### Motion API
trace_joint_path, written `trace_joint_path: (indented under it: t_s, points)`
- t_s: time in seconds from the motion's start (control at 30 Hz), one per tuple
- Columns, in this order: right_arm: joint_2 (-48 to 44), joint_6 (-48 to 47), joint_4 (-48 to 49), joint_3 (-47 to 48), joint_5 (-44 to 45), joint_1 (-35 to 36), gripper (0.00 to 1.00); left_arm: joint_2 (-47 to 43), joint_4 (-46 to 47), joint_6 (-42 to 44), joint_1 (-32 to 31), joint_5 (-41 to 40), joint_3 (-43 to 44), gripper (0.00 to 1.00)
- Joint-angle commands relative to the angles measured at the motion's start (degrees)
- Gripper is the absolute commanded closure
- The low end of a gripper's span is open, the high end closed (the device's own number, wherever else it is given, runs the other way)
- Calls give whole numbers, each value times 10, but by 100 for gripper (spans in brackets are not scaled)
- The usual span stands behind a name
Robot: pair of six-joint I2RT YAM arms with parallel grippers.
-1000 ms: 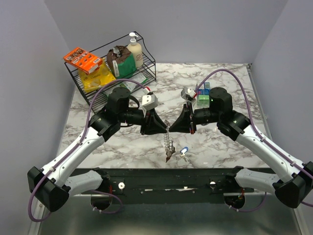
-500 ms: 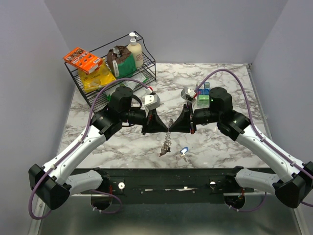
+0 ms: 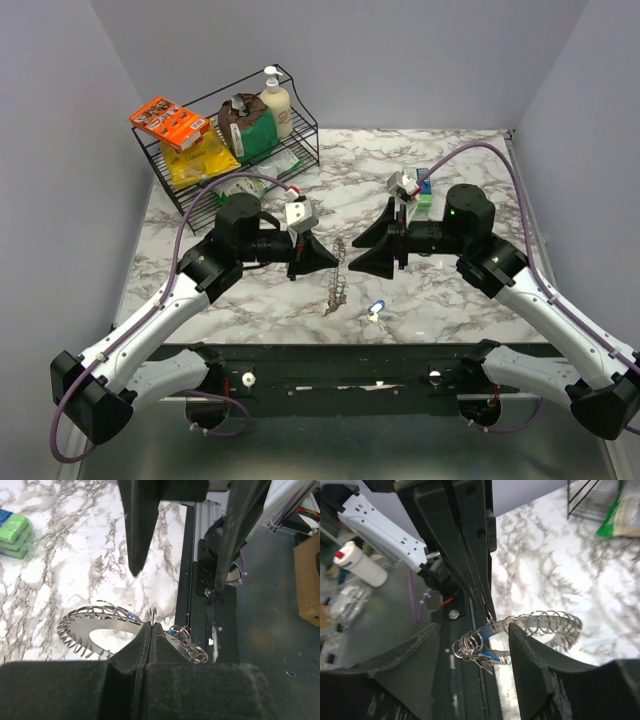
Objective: Put the keys on the keyring
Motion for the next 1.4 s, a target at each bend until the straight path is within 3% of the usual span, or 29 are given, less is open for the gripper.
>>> trace_joint_path:
  t_s: [0.0,0.1,0.27,0.53,0.73,1.03,1.37]
  points:
    - [-41,44,55,-23,79,-1,17,-42,100,-26,-2,-39,-38,100]
    - [-60,55,63,-37,116,-1,0,-60,131,-26,-2,-45,-60,100]
    - [-72,69,64,-52,136,-3,0,-83,141,-14,-3,-57,-81,100]
    - [-73,92,56,-65,168,-6,0,-91,148,-2,-2,-64,-88,100]
    - [-101,116,27,-102,249,-9,0,-84,132,15,-1,-59,-92,100]
    - [-97,142,-58,-147,311,-12,4,-110,128,24,-1,-77,-126,100]
    - [3,183,-98,-208,271,-12,16,-135,98,36,-2,-83,-138,100]
